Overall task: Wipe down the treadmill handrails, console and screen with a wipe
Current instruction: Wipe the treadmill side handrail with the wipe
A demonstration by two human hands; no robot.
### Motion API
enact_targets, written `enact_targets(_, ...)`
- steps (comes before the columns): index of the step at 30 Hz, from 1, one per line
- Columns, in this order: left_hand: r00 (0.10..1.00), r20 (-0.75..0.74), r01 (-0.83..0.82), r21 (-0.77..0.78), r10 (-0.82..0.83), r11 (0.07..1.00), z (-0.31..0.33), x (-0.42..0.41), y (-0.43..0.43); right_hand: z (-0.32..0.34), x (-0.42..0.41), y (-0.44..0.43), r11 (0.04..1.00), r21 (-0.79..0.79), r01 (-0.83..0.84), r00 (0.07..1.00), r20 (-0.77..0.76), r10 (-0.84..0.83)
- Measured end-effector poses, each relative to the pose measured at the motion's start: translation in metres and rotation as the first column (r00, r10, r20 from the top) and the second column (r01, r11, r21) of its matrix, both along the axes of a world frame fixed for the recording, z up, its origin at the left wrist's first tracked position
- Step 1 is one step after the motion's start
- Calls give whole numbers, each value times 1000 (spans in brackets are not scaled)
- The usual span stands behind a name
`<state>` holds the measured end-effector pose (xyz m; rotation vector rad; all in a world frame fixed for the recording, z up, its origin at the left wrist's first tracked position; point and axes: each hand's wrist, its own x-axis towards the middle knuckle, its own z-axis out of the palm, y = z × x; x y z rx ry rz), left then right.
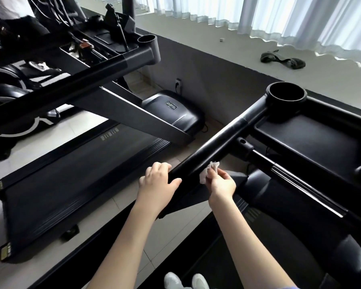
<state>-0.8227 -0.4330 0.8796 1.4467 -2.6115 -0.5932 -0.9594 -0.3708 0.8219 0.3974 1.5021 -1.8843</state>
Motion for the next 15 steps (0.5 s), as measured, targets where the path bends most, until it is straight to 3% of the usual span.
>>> enact_targets(6,997,-66,43,41,-40,998,-4,-9,-2,7,-20,-11,986,61,155,968,-206,-140)
enact_targets(15,992,-122,-5,102,18,995,-5,-12,-8,2,-5,-9,976,185,116,871,-492,-10)
